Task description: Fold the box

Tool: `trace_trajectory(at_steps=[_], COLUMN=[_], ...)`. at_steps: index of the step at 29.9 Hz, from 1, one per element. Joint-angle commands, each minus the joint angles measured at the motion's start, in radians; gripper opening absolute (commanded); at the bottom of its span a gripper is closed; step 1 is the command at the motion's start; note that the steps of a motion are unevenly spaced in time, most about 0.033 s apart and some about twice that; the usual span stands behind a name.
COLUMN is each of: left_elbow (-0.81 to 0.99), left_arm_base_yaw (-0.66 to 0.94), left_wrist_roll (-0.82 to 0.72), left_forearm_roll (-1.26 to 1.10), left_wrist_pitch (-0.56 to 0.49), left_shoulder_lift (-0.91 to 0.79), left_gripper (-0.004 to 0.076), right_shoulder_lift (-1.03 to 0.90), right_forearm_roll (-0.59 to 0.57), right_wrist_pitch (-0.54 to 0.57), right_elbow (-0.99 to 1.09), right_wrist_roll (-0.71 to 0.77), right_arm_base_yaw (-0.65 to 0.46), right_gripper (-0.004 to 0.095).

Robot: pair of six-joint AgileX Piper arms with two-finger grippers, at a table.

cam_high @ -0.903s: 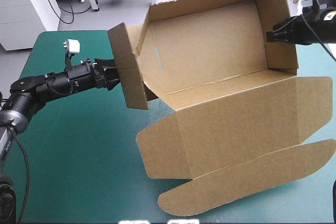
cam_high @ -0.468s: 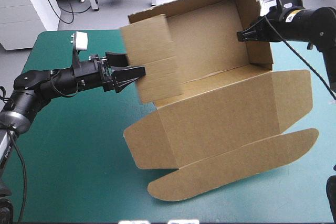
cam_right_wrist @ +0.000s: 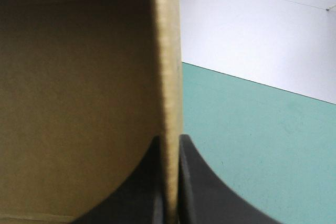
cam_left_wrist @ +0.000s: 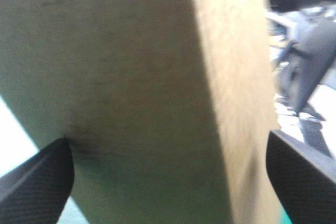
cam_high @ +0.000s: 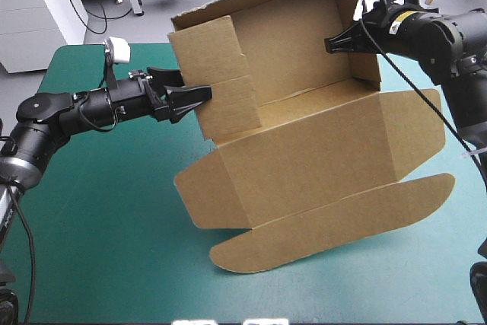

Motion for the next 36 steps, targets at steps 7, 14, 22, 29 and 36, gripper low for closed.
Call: trace_trajectory(at_steps=[7, 14, 22, 29, 36], left_elbow=[-0.244, -0.335, -0.335, -0.335, -0.335], left_arm_base_yaw=[-0.19, -0.361, -0.405, -0.405, -0.405], left_wrist_roll=[-0.45, -0.761, -1.112, -1.136, -1.125], left_forearm_roll=[0.509, 0.917, 1.118, 1.105, 1.103], left_wrist_pitch=[-0.407, -0.606, -0.753, -0.772, -0.767], left_shoulder_lift=[-0.035, -0.035, -0.024, -0.022, -0.011], left_gripper=[0.0719, 0.0599, 0.0533, 0.0306, -0.0009], right_shoulder_lift=[-0.036, -0.036, -0.036, -0.036, -0.036], right_forearm_roll=[-0.091, -0.272, -0.323, -0.319, -0.265], right_wrist_pitch=[-0.211, -0.254, -0.257, -0.257, -0.257], right_elbow=[-0.027, -0.027, -0.027, -0.027, -0.027], right_wrist_roll=[0.157, 0.276, 0.363, 0.379, 0.392], right_arm_base_yaw=[0.063, 0.113, 0.124, 0.124, 0.129], right_gripper=[-0.0012, -0.0011, -0.0011, -0.0012, -0.0012])
